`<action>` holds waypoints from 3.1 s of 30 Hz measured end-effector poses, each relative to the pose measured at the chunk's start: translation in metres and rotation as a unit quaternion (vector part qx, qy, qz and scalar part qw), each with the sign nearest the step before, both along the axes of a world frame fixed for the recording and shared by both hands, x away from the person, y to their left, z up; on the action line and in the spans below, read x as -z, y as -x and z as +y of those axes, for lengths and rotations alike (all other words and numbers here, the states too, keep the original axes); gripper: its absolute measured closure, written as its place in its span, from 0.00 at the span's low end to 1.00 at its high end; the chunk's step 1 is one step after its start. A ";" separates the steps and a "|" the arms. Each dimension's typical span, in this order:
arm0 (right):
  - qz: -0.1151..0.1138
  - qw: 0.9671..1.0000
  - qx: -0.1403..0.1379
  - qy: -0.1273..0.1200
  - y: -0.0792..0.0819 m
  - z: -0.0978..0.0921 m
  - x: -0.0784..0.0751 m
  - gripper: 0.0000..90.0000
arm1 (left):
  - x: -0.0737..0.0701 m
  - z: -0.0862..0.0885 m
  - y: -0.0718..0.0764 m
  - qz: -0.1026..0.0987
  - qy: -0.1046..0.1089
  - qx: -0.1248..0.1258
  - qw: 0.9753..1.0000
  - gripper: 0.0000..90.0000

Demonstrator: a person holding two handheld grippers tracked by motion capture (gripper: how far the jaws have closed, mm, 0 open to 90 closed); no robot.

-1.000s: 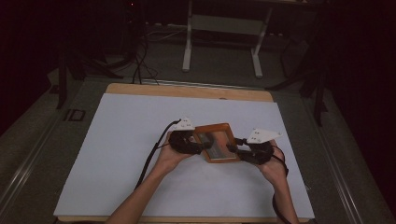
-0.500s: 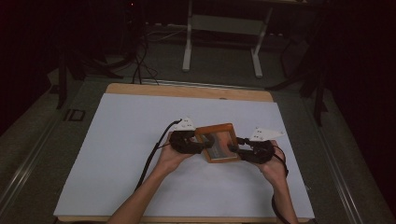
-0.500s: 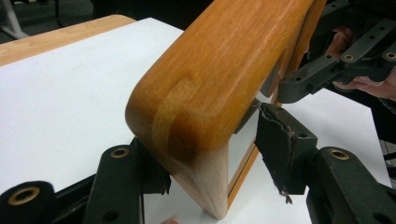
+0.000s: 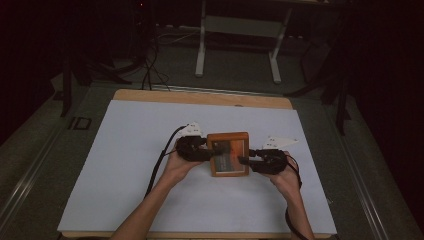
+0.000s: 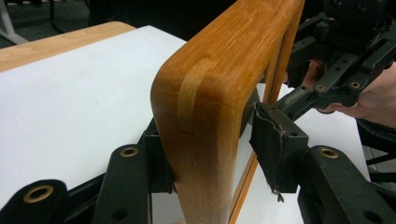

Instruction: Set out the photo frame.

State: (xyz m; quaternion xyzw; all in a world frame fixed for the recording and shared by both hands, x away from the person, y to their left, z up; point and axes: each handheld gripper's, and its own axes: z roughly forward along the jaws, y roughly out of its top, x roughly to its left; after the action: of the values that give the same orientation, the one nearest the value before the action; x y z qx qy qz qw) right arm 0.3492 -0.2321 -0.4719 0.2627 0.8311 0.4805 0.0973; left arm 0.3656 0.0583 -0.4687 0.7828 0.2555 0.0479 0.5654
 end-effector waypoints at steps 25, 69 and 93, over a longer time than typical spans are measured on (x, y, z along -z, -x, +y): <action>0.022 1.000 -0.005 -0.009 -0.004 0.040 0.002 0.66 | -0.007 0.038 0.000 0.022 0.001 -0.018 1.000 0.58; 0.082 0.996 -0.022 -0.030 -0.019 0.085 0.026 0.67 | 0.007 0.081 -0.008 0.093 0.032 -0.070 0.993 0.54; 0.058 0.998 -0.001 -0.012 -0.007 0.066 0.018 0.41 | 0.005 0.100 0.007 0.081 0.018 -0.098 0.992 0.33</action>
State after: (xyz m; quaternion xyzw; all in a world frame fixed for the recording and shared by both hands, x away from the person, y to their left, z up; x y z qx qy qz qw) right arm 0.3562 -0.1659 -0.4897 0.2907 0.8299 0.4741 0.0458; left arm 0.3586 0.1579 -0.4741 0.7451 0.3770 0.0345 0.5491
